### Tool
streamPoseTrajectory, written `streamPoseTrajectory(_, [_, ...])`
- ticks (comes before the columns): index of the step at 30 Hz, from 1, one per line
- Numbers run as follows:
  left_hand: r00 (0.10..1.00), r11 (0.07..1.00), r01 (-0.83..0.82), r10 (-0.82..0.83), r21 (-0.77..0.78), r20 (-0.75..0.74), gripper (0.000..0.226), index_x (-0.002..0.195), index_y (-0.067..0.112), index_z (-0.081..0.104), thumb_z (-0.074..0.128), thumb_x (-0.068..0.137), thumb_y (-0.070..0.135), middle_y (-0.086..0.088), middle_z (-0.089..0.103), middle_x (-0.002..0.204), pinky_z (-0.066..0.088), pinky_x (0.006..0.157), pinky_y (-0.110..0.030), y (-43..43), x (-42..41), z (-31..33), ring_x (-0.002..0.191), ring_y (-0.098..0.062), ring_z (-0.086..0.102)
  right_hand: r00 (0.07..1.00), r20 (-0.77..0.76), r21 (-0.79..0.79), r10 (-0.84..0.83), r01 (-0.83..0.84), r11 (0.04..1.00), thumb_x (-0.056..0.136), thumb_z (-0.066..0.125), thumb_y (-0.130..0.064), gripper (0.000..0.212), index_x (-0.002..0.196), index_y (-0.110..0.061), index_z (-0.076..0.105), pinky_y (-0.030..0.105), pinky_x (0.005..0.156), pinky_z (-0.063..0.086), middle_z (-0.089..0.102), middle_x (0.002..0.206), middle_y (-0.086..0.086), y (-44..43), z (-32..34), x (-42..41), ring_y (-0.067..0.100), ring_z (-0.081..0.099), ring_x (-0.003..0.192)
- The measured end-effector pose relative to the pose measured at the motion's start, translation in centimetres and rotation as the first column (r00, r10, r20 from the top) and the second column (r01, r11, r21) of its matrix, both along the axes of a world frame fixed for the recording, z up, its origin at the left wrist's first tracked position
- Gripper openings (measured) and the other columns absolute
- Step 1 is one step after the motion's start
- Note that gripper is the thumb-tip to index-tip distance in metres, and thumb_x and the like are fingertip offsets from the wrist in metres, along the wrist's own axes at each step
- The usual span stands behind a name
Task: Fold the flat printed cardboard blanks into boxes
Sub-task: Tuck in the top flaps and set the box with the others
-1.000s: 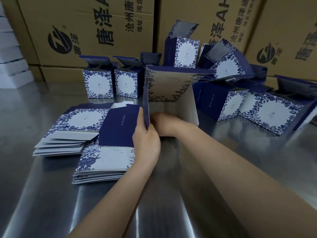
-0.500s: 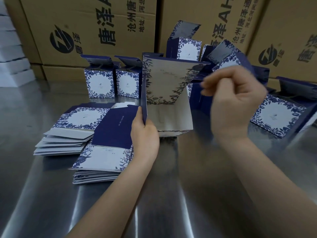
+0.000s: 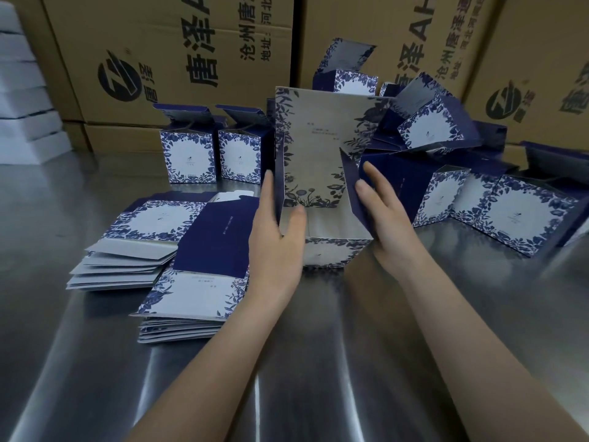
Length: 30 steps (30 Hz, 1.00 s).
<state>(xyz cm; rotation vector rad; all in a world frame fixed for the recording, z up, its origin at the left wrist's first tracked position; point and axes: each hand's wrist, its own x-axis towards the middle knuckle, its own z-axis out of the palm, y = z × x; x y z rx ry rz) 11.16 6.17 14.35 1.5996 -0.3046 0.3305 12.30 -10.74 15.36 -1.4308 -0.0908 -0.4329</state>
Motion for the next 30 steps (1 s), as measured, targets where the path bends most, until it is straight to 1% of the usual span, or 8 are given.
streamPoseTrajectory(3, [0.989, 0.998, -0.014, 0.003, 0.068, 0.151, 0.066, 0.152, 0.046, 0.022, 0.049, 0.092, 0.048, 0.032, 0.033, 0.149, 0.03, 0.115, -0.025, -0.1, -0.1, -0.3, 0.139, 0.009, 0.03, 0.999, 0.015, 0.009, -0.032, 0.032, 0.999, 0.091, 0.066, -0.032, 0.046, 0.133, -0.04, 0.051, 0.019, 0.092, 0.05, 0.052, 0.142, -0.006, 0.5, 0.0, 0.1, 0.004, 0.059, 0.12])
streamPoseTrajectory(7, [0.982, 0.996, 0.019, -0.035, 0.084, 0.188, 0.07, 0.151, 0.045, 0.025, 0.043, 0.086, 0.066, 0.024, 0.03, 0.156, 0.026, 0.118, -0.028, 0.1, 0.1, -0.5, 0.146, 0.002, 0.021, 0.999, 0.043, 0.055, -0.024, 0.022, 0.998, 0.095, 0.062, -0.018, 0.044, 0.134, -0.035, 0.051, 0.022, 0.082, 0.054, 0.063, 0.129, -0.003, 1.0, 0.3, -0.2, 0.012, 0.066, 0.11])
streamPoseTrajectory(11, [0.982, 0.996, 0.051, -0.062, 0.069, 0.177, 0.062, 0.145, 0.045, 0.03, 0.035, 0.088, 0.067, 0.011, 0.03, 0.159, 0.022, 0.1, 0.002, 0.3, -0.2, -0.2, 0.148, -0.001, 0.018, 0.998, 0.041, 0.101, -0.039, 0.035, 0.994, 0.094, 0.06, -0.009, 0.044, 0.13, -0.033, 0.053, 0.021, 0.072, 0.055, 0.069, 0.117, -0.003, 1.7, 0.6, -0.5, 0.011, 0.07, 0.097])
streamPoseTrajectory(14, [0.986, 0.997, 0.024, -0.036, 0.075, 0.163, 0.05, 0.147, 0.037, 0.037, 0.032, 0.099, 0.048, 0.012, 0.033, 0.157, 0.015, 0.103, 0.003, 0.4, 0.0, -0.3, 0.145, 0.003, 0.02, 0.998, 0.032, 0.145, -0.046, 0.041, 0.989, 0.093, 0.059, -0.004, 0.042, 0.122, -0.035, 0.057, 0.022, 0.071, 0.056, 0.07, 0.113, -0.003, 1.9, 0.9, -0.6, 0.012, 0.071, 0.093])
streamPoseTrajectory(19, [0.995, 0.999, -0.015, 0.01, 0.048, 0.1, 0.048, 0.141, 0.036, 0.049, 0.049, 0.099, 0.013, 0.008, 0.04, 0.151, 0.026, 0.1, -0.002, 0.6, 0.2, -0.1, 0.135, 0.002, 0.034, 1.0, 0.027, 0.153, -0.013, 0.009, 0.988, 0.09, 0.06, -0.001, 0.043, 0.116, -0.035, 0.064, 0.03, 0.076, 0.058, 0.07, 0.113, -0.001, 1.8, 1.2, -1.0, 0.018, 0.071, 0.096])
streamPoseTrajectory(24, [0.997, 1.0, -0.017, 0.016, 0.014, 0.076, 0.05, 0.129, 0.036, 0.061, 0.052, 0.091, 0.004, 0.007, 0.052, 0.134, 0.035, 0.075, 0.001, 0.8, 0.3, 0.2, 0.084, 0.017, 0.048, 1.0, 0.013, 0.127, 0.008, -0.009, 0.992, 0.087, 0.06, 0.001, 0.043, 0.109, -0.034, 0.068, 0.03, 0.071, 0.059, 0.073, 0.098, -0.004, 1.4, 1.1, -1.3, 0.017, 0.072, 0.087])
streamPoseTrajectory(26, [0.998, 1.0, -0.022, 0.021, 0.02, 0.065, 0.051, 0.121, 0.039, 0.064, 0.052, 0.089, 0.001, 0.007, 0.053, 0.13, 0.034, 0.073, 0.002, 0.9, 0.4, 0.3, 0.082, 0.015, 0.047, 1.0, -0.001, 0.164, 0.0, 0.0, 0.987, 0.085, 0.061, 0.002, 0.044, 0.108, -0.034, 0.069, 0.03, 0.072, 0.058, 0.071, 0.106, 0.001, 1.3, 1.0, -1.3, 0.018, 0.072, 0.089])
streamPoseTrajectory(30, [0.999, 1.0, 0.003, -0.004, 0.027, 0.033, 0.051, 0.118, 0.039, 0.064, 0.051, 0.087, 0.0, 0.008, 0.052, 0.126, 0.038, 0.074, 0.001, 1.3, 0.4, 0.8, 0.095, 0.01, 0.051, 0.991, -0.052, 0.165, -0.121, 0.128, 0.978, 0.081, 0.063, 0.001, 0.045, 0.098, -0.041, 0.071, 0.042, 0.103, 0.049, 0.062, 0.121, 0.004, 1.7, 1.0, -1.3, 0.025, 0.062, 0.115])
